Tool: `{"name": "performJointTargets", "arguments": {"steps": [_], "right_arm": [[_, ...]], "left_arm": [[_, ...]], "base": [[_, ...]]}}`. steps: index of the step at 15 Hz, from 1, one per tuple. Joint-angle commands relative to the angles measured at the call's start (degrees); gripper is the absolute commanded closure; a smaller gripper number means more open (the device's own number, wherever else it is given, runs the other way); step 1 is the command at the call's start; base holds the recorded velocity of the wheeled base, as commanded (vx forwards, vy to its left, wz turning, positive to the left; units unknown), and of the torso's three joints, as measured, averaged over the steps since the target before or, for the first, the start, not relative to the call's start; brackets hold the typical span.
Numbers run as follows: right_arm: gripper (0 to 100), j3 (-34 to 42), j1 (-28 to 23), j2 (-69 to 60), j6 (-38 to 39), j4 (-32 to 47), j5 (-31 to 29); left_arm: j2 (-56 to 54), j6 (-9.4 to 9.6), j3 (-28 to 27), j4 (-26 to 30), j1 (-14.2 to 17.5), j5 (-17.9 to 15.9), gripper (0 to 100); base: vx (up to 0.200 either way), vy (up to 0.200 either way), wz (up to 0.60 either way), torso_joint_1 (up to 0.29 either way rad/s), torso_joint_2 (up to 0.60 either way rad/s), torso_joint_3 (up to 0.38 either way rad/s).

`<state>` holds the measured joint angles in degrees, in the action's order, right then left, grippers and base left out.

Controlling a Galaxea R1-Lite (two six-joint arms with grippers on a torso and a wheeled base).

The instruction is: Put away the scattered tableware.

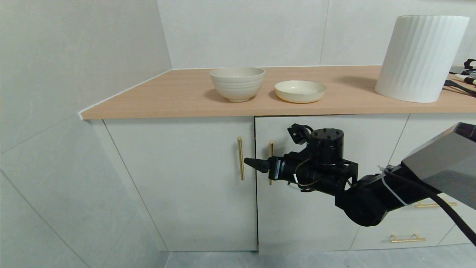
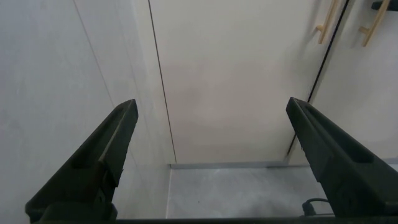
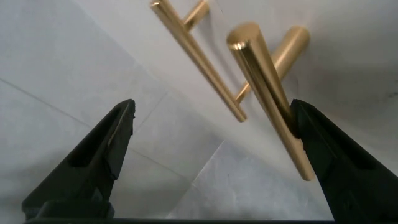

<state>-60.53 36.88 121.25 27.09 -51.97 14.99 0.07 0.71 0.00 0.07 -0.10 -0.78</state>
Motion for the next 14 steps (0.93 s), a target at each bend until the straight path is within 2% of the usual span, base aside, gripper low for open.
{"name": "performJointTargets", "arguments": {"steps": [1, 10, 14], "right_arm": [[0, 2.08, 0.65, -2.95, -0.02, 0.11, 0.21], [0, 13.24, 3.47, -13.76, -0.28, 0.55, 1.09], [0, 19.75, 5.75, -19.73, -0.37, 3.10, 2.58]], "left_arm": [[0.01, 0.00, 0.00, -0.07, 0.01, -0.01, 0], [0.01, 0.00, 0.00, -0.07, 0.01, -0.01, 0], [0.01, 0.00, 0.00, -0.07, 0.01, -0.01, 0]], "base": [[0.000, 0.000, 0.00, 0.000, 0.00, 0.000], [0.000, 0.000, 0.00, 0.000, 0.00, 0.000], [0.000, 0.000, 0.00, 0.000, 0.00, 0.000]]}}
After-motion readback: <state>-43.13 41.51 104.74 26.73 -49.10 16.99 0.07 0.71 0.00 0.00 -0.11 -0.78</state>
